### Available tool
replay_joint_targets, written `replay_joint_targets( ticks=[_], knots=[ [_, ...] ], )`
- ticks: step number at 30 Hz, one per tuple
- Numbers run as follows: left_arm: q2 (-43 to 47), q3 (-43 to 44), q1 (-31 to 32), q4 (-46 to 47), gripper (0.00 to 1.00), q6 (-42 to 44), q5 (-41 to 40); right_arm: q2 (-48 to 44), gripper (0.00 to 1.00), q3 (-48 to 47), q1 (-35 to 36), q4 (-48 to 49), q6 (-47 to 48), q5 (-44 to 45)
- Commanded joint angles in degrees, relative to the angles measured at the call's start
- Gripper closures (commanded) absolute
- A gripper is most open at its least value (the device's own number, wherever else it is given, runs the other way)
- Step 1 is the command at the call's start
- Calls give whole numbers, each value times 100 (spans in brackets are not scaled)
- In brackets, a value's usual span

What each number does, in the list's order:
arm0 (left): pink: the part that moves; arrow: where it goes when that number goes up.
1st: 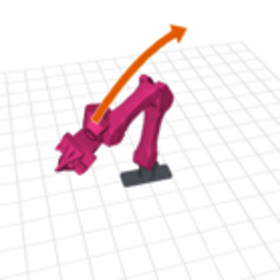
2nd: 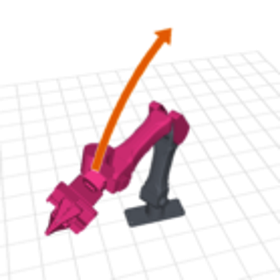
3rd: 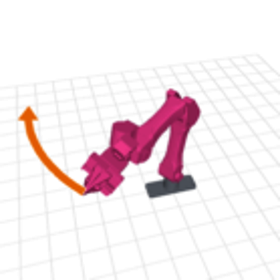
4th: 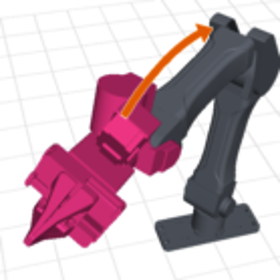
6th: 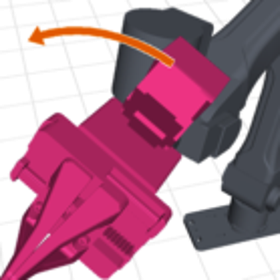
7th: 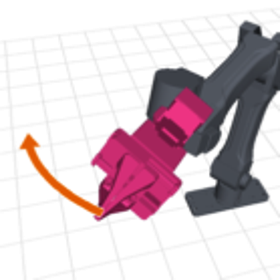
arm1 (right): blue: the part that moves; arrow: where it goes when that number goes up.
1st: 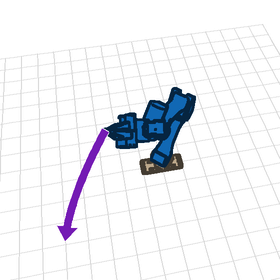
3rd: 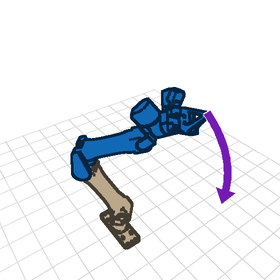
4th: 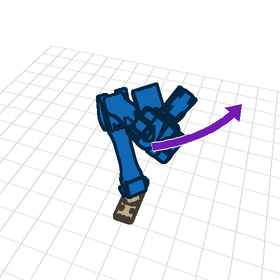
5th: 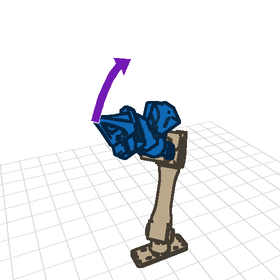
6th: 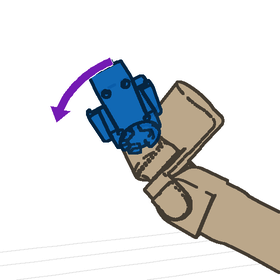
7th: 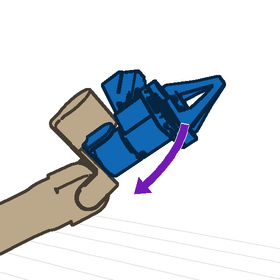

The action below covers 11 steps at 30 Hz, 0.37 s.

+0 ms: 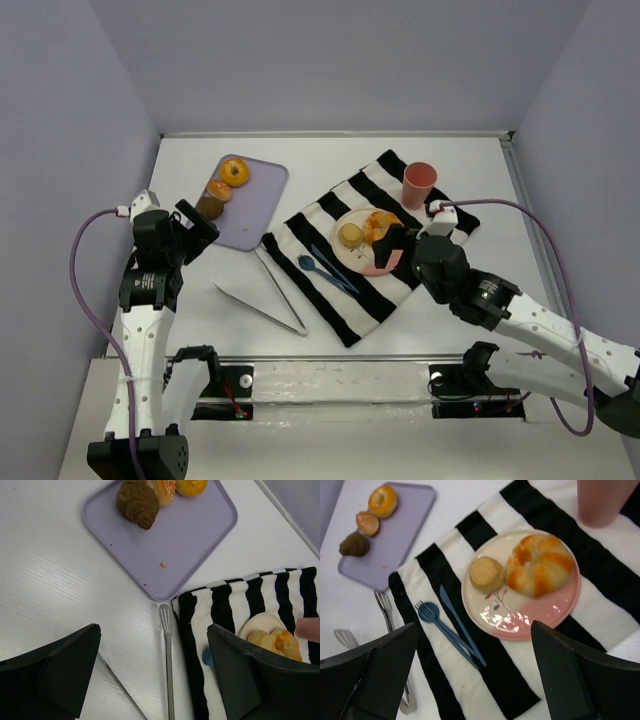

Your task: Place the bread

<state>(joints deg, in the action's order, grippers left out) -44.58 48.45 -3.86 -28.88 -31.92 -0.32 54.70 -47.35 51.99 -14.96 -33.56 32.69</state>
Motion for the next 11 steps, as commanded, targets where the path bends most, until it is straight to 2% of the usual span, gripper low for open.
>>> replay_joint_targets(
  ticks=[1,5,11],
  knots=[
    [90,24,-27,111,1,125,93,-993,0,524,92,-876,-388,546],
    [89,33,-27,93,1,116,93,-1452,0,631,92,-929,-274,309],
    [116,42,-36,85,1,116,-135,-1489,0,587,92,-1009,-151,309]
  ],
)
